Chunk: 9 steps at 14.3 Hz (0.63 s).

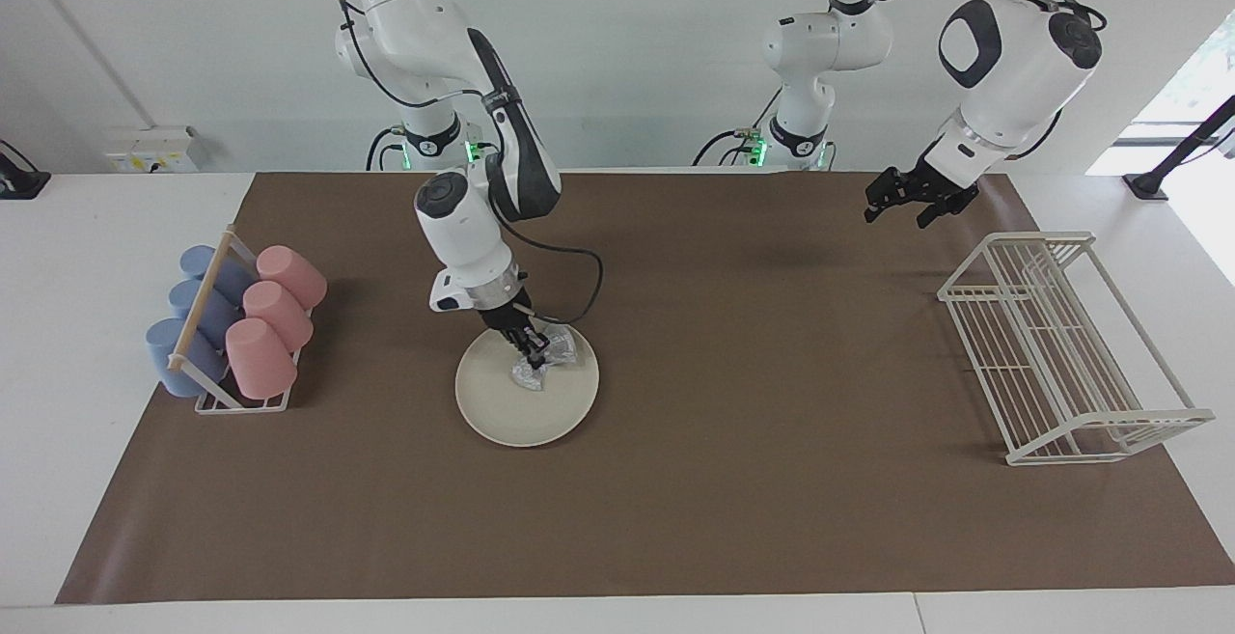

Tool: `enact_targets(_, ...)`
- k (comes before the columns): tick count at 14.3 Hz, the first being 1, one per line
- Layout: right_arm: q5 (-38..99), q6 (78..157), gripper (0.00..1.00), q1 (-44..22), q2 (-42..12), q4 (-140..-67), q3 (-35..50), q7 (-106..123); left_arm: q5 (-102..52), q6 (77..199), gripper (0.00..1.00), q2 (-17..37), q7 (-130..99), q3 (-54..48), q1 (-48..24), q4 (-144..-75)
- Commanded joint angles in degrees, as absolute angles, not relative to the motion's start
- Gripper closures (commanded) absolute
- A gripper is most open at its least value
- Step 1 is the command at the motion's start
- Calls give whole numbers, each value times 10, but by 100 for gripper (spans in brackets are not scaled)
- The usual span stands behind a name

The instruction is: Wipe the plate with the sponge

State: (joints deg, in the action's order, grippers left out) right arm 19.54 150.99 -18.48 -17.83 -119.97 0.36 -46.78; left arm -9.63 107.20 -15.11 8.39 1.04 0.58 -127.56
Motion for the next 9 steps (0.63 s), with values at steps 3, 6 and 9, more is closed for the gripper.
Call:
enact_targets(3, 207, 1507, 100, -162, -192, -1196, 11, -426, -83, 1078, 0, -146, 76, 4, 18, -1268)
enact_targets(6, 214, 1514, 100, -210, -193, -1196, 11, -492, -83, 1078, 0, -147, 77, 4, 14, -1267)
enact_targets(9, 222, 1516, 100, -222, -194, -1196, 11, -518, -83, 1085, 0, -146, 76, 4, 14, -1267)
